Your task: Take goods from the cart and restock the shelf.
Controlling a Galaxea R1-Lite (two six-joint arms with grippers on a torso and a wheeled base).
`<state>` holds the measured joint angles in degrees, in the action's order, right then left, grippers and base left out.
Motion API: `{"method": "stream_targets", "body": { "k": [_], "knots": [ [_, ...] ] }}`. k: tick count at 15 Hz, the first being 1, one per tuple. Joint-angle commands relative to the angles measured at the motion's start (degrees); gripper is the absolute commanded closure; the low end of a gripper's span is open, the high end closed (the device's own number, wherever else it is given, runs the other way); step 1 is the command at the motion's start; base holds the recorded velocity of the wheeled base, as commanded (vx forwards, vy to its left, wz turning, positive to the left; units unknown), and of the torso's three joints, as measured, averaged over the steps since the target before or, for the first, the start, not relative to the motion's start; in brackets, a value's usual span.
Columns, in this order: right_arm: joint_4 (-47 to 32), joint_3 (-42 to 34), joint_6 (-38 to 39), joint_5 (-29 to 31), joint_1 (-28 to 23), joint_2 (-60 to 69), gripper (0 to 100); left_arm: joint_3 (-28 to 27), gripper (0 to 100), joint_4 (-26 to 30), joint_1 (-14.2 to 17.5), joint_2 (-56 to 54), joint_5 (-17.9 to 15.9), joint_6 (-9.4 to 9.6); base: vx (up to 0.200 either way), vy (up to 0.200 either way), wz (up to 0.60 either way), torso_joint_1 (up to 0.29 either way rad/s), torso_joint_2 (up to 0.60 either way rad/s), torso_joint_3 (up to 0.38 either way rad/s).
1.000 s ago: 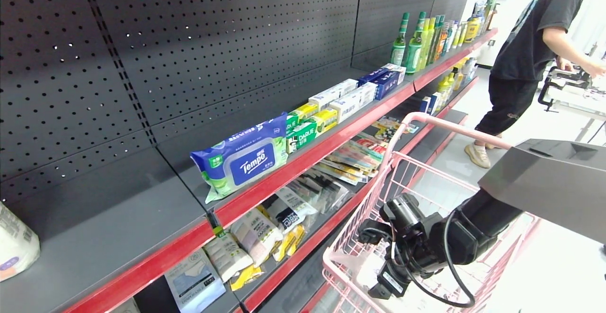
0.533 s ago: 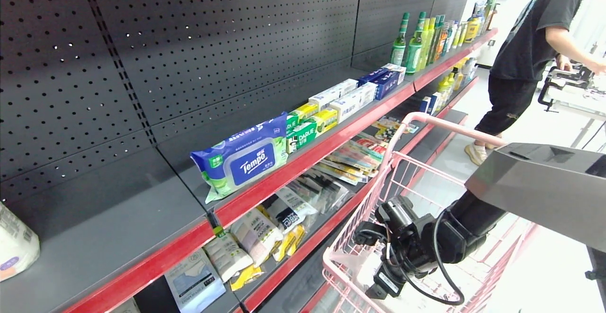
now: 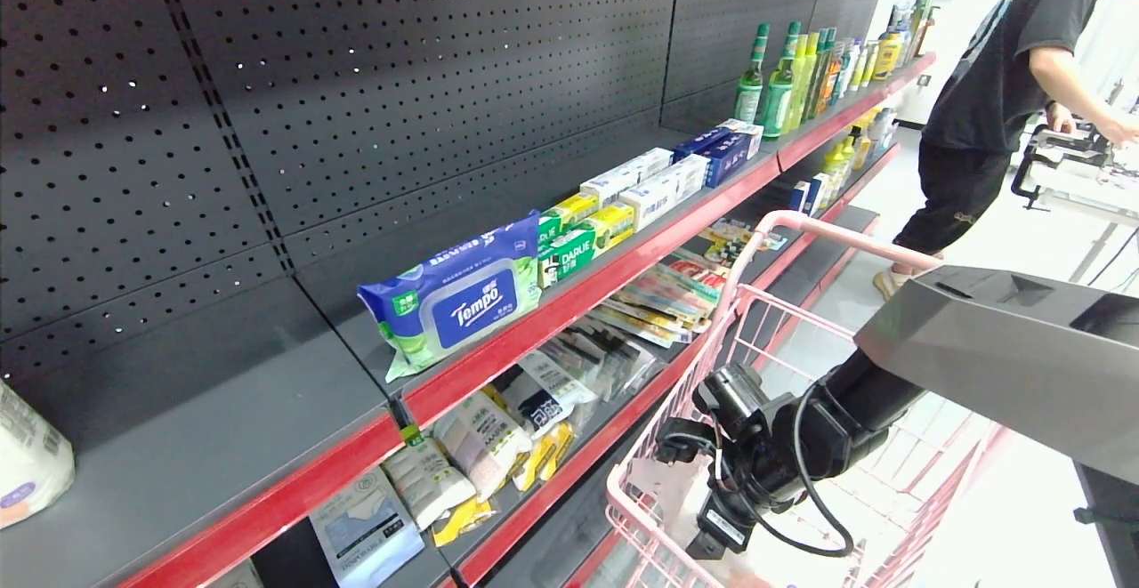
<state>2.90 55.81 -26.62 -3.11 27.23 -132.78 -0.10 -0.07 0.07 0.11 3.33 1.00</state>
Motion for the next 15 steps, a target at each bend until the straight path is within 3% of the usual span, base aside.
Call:
{"method": "stream_targets", "body": {
  "k": [1, 15],
  "knots": [
    [-2.9, 2.7, -0.1, 0.0, 0.0, 0.2, 0, 0.0, 0, 0.0, 0.0, 0.0, 0.0, -0.03, 0.000, 0.000, 0.00, 0.000, 0.00, 0.000],
    [-2.7, 2.9, 0.5, 0.1, -0.3, -0.3, 0, 0.0, 0, 0.0, 0.1, 0.0, 0.0, -0.03, 0.000, 0.000, 0.00, -0.013, 0.03, 0.017]
  ]
}}
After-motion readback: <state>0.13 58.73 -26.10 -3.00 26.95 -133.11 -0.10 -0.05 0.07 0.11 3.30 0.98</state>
